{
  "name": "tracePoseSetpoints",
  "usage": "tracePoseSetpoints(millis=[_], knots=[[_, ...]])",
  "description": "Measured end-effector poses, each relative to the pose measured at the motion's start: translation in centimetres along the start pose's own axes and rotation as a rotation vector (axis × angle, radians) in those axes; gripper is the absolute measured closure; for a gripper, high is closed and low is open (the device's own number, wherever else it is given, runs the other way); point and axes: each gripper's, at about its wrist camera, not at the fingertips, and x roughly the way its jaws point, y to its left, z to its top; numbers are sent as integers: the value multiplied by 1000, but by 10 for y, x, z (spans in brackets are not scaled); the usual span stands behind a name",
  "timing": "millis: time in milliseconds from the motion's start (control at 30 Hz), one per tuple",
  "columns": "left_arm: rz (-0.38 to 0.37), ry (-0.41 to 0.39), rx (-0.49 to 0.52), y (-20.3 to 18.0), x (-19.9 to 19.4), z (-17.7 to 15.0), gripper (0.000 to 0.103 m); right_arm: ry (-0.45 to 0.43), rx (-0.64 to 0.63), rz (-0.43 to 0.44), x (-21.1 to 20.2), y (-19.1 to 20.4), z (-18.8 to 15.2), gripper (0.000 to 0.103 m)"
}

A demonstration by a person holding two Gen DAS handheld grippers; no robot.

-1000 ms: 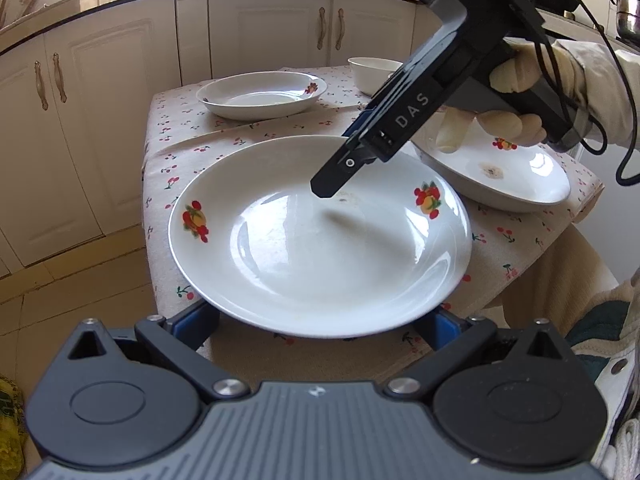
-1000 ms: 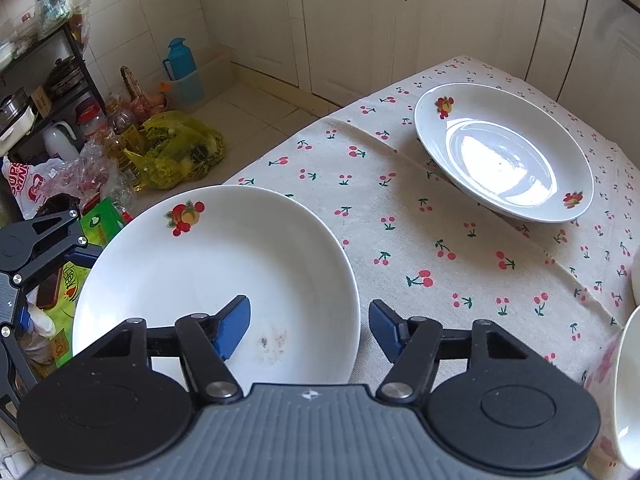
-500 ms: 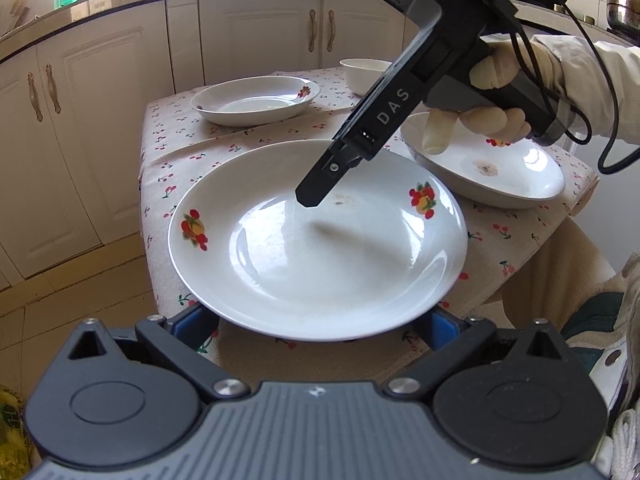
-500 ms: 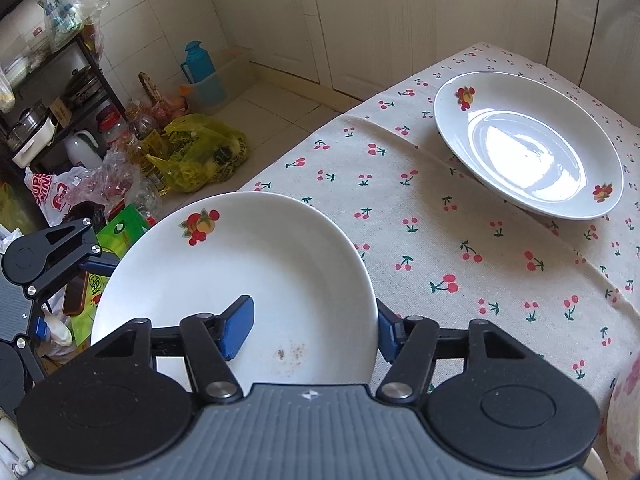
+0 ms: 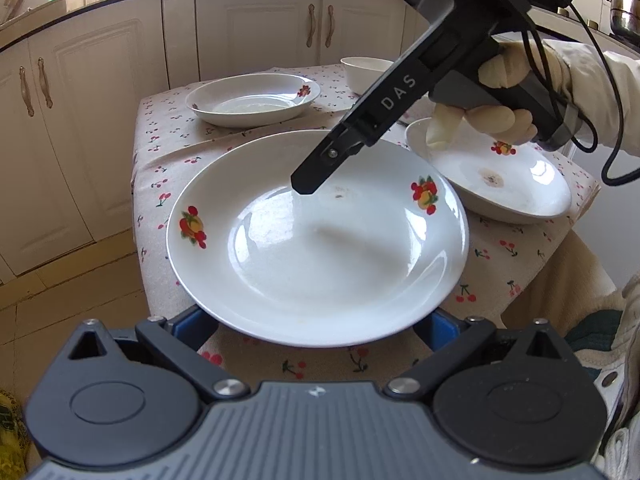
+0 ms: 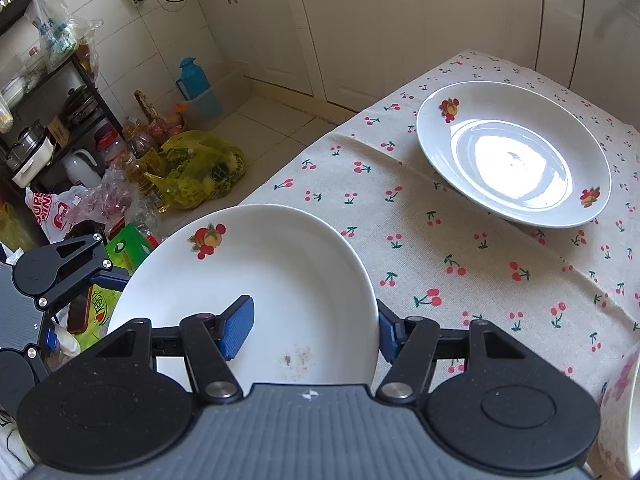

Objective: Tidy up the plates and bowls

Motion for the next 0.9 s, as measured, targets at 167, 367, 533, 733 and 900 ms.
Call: tracePoseSetpoints(millis=[167,367,533,733,900], knots=[[-8,-15,26,6,12,16,2,-24,26,-31,-3,-17,7,35],[-14,-25,55,12,28,32,2,-41,55,-67,0,-37,14,35],[-22,-15,59,13,38,35,2,-43,73,-79,3,-48,15,35],[-23,-12,63,12,42,39,2,-40,76,-93,5,-53,14,35],[-17,-12,78,10,44,39,2,-43,81,-106,5,-54,12,34]])
